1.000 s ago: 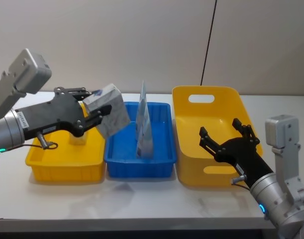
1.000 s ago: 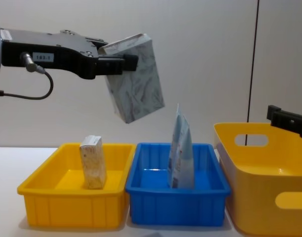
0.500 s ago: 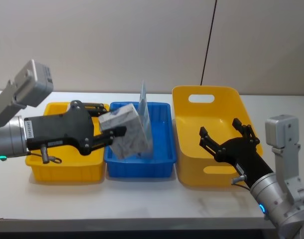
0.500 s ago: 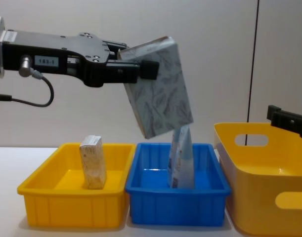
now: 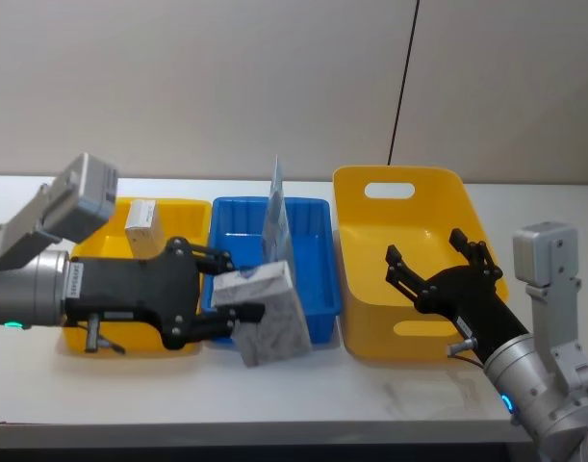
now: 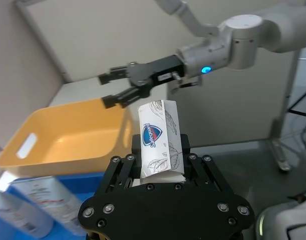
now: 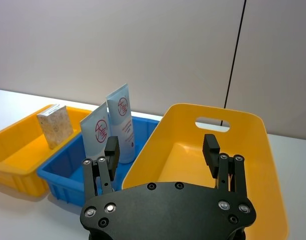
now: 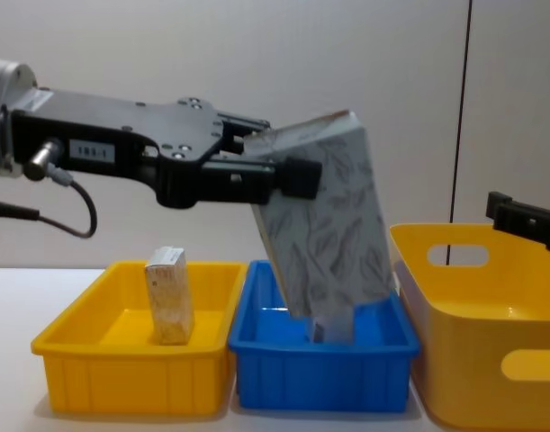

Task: Bimanual collaborative sorting of washing and personal care products

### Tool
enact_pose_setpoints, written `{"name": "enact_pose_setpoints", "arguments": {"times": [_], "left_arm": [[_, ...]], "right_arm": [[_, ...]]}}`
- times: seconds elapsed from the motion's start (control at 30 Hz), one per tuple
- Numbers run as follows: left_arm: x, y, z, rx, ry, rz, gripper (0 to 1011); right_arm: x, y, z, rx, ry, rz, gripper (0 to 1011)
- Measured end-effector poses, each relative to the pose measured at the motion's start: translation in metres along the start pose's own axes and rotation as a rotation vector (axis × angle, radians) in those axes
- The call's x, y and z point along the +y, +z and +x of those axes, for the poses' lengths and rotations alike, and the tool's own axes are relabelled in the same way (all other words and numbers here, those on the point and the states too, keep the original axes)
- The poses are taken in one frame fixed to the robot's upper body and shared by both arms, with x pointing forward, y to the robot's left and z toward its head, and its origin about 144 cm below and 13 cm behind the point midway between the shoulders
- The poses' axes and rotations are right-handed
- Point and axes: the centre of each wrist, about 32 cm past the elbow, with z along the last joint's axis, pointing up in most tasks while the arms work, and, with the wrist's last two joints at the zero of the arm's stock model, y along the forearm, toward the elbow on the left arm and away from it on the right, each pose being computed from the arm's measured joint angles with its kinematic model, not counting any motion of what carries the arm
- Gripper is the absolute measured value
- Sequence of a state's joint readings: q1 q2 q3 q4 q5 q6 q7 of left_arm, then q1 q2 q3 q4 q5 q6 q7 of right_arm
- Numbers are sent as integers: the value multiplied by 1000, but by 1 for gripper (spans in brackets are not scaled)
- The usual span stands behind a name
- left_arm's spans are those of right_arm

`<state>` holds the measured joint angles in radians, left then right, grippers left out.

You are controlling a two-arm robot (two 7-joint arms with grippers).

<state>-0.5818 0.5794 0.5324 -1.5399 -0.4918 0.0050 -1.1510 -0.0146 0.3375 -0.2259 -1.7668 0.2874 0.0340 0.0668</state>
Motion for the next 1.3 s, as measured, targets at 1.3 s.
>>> {"name": "enact_pose_setpoints", "arguments": {"times": [1.3], "left_arm": [[-12, -13, 5, 21, -131, 0, 365]], "right_arm": [[0, 4, 7, 1, 47, -4, 1003]]}}
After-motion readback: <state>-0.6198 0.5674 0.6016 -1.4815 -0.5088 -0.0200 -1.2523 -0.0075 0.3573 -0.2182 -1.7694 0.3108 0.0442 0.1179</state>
